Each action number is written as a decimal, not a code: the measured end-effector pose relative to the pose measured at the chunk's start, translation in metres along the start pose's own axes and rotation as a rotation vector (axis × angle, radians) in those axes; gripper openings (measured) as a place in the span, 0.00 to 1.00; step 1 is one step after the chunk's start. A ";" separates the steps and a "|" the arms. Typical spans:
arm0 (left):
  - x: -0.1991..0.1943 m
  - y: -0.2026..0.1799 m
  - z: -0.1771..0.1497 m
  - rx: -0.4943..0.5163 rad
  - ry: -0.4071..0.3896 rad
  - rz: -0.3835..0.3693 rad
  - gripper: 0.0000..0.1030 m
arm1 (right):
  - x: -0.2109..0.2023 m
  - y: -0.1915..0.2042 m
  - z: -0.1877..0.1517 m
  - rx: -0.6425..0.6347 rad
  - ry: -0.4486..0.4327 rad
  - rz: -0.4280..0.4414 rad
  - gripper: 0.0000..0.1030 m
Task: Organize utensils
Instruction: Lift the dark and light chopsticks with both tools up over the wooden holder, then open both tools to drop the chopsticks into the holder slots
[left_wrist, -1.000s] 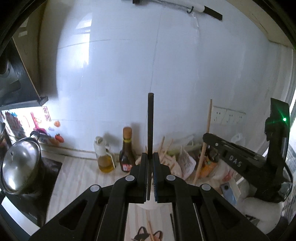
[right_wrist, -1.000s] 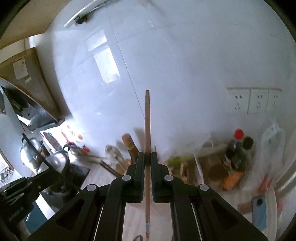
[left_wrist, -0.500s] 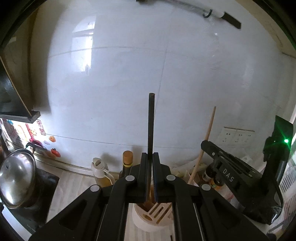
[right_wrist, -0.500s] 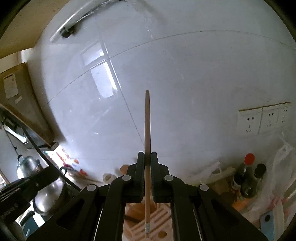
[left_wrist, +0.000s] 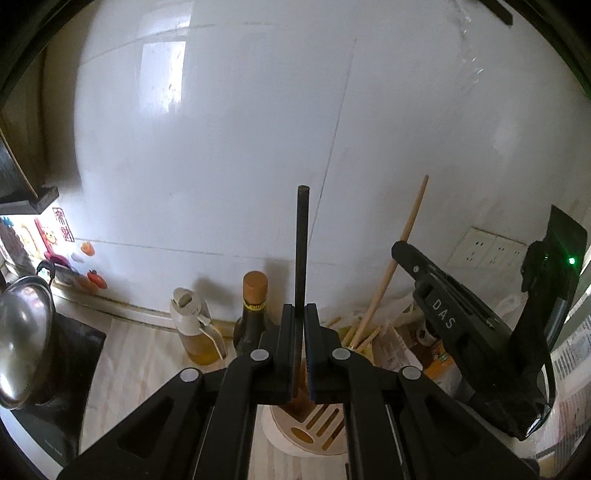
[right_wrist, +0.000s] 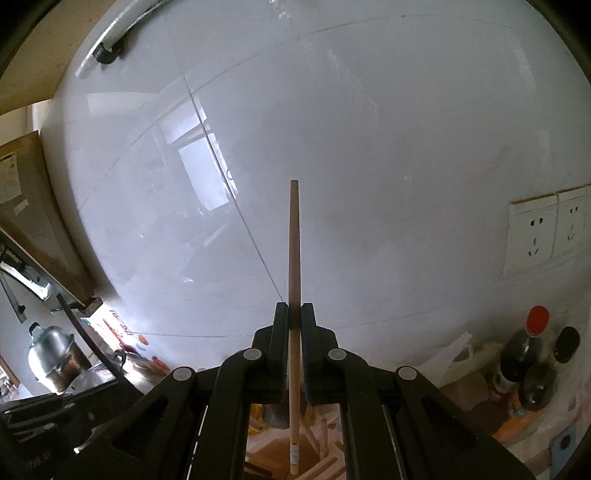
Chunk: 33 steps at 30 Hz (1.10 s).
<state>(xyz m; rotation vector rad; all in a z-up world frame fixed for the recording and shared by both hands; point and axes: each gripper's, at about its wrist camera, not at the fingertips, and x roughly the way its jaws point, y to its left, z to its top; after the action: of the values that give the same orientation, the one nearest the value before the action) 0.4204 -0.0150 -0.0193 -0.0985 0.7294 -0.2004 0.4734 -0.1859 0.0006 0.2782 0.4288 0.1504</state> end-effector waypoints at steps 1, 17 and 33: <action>0.003 0.002 -0.001 -0.003 0.008 0.003 0.02 | 0.001 -0.001 -0.001 -0.001 -0.006 -0.001 0.06; 0.019 0.011 -0.006 -0.024 0.049 0.005 0.05 | 0.012 0.001 -0.026 -0.059 0.054 0.043 0.15; -0.022 0.018 -0.027 -0.012 -0.015 0.144 1.00 | -0.058 -0.027 -0.028 0.007 0.121 -0.085 0.75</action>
<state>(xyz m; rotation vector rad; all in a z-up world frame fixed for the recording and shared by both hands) 0.3886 0.0069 -0.0281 -0.0585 0.7202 -0.0582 0.4119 -0.2170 -0.0094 0.2577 0.5602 0.0825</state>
